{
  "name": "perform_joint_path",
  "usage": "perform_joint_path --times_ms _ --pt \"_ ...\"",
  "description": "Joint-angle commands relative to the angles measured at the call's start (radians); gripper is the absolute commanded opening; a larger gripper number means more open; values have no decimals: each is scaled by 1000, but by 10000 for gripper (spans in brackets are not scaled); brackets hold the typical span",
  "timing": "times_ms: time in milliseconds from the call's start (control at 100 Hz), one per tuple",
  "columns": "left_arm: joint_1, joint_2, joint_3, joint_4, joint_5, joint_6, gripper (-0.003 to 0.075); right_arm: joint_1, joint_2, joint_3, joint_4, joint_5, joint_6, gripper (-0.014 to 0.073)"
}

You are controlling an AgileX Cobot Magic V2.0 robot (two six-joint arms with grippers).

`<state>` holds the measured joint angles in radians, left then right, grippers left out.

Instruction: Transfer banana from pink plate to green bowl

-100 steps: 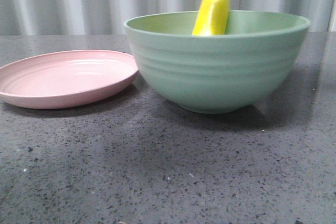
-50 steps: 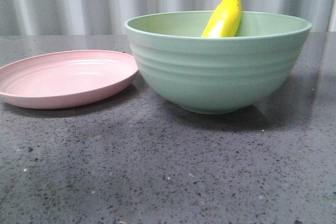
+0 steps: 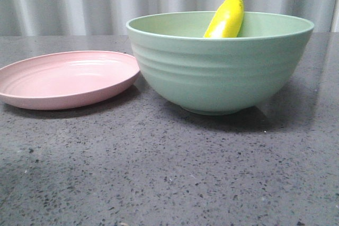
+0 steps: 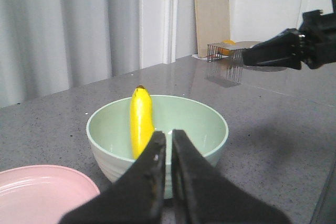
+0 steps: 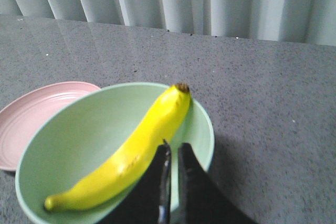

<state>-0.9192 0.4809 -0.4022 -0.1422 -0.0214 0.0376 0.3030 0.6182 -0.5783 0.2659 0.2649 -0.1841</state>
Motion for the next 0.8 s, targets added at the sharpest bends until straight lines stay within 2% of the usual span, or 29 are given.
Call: perform_joint_path --times_ms 0,170,350,790 --pt "-6 -28 40 -27 -144 -5 -20 -6 -90 73 -5 -127 -14 -70" --pt "-6 -76 141 -32 -153 -5 -20 -6 -254 241 -5 -235 -14 -70" --pt "-6 -83 174 -32 -144 -5 -20 -6 -362 337 -5 -242 -14 -70" --pt "-6 -83 174 -32 -144 -5 -20 -6 -368 366 -5 -225 -14 -70"
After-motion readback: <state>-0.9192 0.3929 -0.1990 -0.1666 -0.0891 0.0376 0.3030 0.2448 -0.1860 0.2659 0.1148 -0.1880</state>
